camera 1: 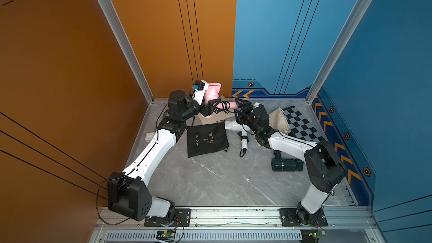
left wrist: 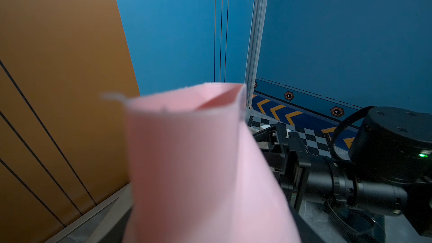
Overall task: Pack away hair dryers
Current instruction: Fold the hair dryer.
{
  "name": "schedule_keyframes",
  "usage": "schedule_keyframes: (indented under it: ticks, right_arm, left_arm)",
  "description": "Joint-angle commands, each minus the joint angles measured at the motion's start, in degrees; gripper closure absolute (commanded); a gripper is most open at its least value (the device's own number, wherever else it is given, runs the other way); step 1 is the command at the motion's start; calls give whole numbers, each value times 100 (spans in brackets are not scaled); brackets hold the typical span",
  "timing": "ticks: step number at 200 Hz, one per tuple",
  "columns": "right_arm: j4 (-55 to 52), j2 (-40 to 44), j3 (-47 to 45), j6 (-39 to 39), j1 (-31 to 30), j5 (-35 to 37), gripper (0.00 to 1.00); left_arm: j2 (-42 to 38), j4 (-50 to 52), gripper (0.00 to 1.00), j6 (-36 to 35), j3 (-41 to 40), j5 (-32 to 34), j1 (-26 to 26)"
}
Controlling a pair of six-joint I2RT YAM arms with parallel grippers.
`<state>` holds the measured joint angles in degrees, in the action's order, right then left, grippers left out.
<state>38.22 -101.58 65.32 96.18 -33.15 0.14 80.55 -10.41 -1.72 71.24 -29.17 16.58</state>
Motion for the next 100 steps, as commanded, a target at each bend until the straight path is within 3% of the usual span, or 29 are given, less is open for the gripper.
schedule_keyframes:
  ticks: [1, 42, 81, 100]
  right_arm:
    - [201, -161, 282, 125, -75, -66, 24]
    - [353, -423, 529, 313, -178, -17, 31]
    - [224, -458, 622, 12, -201, -16, 66]
    - [-53, -386, 622, -269, -211, 11, 77]
  left_arm:
    - [-172, -531, 82, 85, 4, -20, 89]
    - [-128, -531, 82, 58, -57, 42, 165]
    - [-54, -528, 84, 65, -44, 33, 231]
    - [-7, -529, 84, 78, -29, 23, 254]
